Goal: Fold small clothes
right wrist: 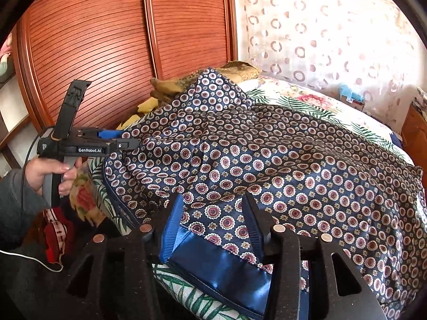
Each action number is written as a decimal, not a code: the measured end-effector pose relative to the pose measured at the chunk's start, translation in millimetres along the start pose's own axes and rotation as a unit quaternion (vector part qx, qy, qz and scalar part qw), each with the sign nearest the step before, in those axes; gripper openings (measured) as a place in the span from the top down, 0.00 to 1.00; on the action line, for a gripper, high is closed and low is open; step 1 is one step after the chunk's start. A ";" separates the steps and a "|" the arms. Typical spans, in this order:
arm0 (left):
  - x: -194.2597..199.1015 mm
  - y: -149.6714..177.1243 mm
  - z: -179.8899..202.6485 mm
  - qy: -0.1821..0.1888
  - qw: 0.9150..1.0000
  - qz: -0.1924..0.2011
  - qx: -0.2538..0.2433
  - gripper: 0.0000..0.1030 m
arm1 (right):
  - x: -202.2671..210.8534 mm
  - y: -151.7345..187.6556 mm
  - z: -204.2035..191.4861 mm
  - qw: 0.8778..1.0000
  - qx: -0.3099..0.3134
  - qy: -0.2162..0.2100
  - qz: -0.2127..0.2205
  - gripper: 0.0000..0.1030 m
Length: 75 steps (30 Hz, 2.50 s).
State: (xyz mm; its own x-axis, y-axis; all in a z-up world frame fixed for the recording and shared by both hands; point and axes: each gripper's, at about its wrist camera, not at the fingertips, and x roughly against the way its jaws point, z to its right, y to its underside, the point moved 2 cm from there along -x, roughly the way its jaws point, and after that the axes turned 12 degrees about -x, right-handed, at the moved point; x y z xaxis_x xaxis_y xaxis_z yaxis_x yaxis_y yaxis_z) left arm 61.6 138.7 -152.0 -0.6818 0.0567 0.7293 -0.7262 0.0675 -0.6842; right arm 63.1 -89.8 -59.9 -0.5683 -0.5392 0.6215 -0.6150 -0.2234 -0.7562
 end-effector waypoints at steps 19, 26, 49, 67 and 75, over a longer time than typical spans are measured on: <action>-2.2 4.0 14.5 0.028 0.999 -0.003 -0.016 0.91 | 2.5 5.9 37.7 0.997 -0.059 0.051 0.001 0.52; 23.6 -14.9 30.9 0.047 0.997 0.056 -0.019 0.96 | 6.7 11.2 63.2 0.994 -0.093 0.059 0.004 0.52; 69.4 -190.4 225.0 0.214 0.942 0.201 -0.160 0.96 | 103.8 41.8 172.8 0.965 -0.195 0.155 0.082 0.52; 47.7 -173.4 297.7 0.249 0.926 0.132 -0.250 0.47 | 127.5 54.0 186.2 0.953 -0.217 0.187 0.104 0.52; 49.1 -162.8 271.1 0.228 0.936 0.132 -0.232 0.33 | 119.0 49.6 184.1 0.954 -0.193 0.203 0.103 0.52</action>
State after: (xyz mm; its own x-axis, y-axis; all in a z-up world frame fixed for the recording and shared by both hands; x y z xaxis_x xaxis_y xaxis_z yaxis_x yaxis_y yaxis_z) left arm 122.5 -139.6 -6.1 -0.6468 0.5449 0.5336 -0.3494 0.4102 -0.8424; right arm 65.6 -314.5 -61.1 -0.8154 -0.1621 0.5558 -0.5789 0.2119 -0.7874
